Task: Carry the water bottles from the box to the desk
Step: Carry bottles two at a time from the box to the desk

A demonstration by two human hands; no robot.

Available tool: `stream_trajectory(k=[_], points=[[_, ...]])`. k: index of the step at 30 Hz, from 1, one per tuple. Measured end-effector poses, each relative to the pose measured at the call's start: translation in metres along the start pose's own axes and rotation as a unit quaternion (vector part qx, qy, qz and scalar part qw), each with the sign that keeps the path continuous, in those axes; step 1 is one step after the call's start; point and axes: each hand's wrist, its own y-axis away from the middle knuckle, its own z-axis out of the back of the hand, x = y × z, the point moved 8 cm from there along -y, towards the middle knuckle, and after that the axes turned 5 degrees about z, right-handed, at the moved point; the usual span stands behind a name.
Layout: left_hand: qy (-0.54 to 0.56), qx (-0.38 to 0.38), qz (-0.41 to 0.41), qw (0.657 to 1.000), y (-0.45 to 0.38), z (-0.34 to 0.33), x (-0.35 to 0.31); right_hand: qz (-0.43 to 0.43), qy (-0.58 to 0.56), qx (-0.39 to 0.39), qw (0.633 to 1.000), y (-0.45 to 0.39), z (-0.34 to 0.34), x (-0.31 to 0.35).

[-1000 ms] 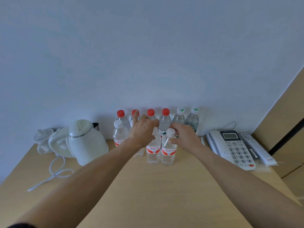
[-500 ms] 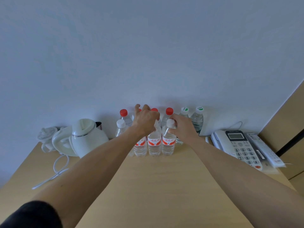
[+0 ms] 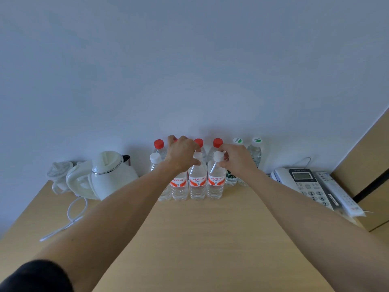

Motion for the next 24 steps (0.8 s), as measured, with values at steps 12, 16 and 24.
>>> stream_trajectory(k=[12,16,24], points=[[-0.016,0.011,-0.003,1.000,-0.001,0.004,-0.003,0.001,0.003,-0.019,1.000,0.002,-0.002,0.001],[-0.012,0.012,0.001,1.000,0.001,0.004,-0.003,-0.005,0.001,-0.013,1.000,0.003,-0.002,0.001],[0.032,-0.035,-0.017,0.999,0.015,0.003,0.001,0.040,0.067,-0.026,0.997,0.010,0.002,0.011]])
